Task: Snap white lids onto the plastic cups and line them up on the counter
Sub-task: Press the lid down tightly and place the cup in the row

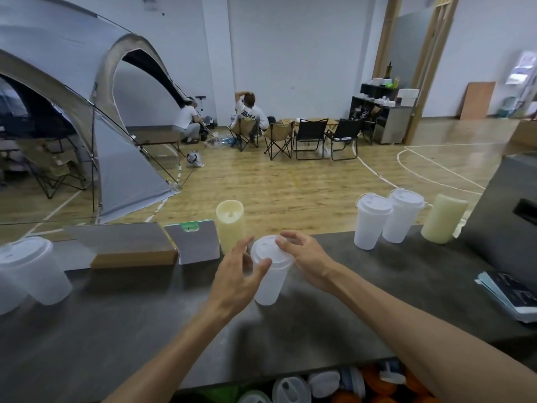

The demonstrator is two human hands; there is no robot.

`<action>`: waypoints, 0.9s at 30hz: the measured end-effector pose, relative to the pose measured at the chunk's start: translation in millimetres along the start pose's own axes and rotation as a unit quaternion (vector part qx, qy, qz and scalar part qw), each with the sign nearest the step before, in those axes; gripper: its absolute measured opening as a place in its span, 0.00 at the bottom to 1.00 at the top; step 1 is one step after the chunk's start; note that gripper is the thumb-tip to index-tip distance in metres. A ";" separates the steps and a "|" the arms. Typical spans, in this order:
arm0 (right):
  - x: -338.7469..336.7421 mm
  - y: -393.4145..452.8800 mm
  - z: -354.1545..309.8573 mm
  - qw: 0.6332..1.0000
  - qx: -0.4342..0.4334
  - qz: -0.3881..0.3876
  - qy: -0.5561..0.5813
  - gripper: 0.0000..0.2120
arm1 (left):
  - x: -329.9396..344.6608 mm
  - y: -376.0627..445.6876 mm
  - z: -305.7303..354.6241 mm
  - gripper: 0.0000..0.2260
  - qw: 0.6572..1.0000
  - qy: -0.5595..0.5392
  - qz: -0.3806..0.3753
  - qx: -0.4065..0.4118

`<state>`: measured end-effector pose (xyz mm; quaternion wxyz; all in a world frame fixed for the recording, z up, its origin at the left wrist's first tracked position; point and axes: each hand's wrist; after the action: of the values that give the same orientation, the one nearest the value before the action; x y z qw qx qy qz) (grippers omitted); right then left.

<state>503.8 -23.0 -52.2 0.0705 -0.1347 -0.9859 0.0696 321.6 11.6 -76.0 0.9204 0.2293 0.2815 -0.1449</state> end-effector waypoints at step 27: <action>2.6 -20.1 24.7 1.000 0.011 -0.012 0.000 0.19 | 16.5 4.3 -17.6 0.24 0.982 -0.183 -0.051 -0.023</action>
<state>492.3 -44.3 -72.9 0.0732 -0.1221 -0.9866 0.0796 328.6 21.9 -97.1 0.9528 0.1632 0.1228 -0.2247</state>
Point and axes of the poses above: each hand's wrist, its own y-axis towards the middle knuckle, its own x-axis out of the palm, z = x × y, and after that the axes turned 6 degrees about y, right-handed
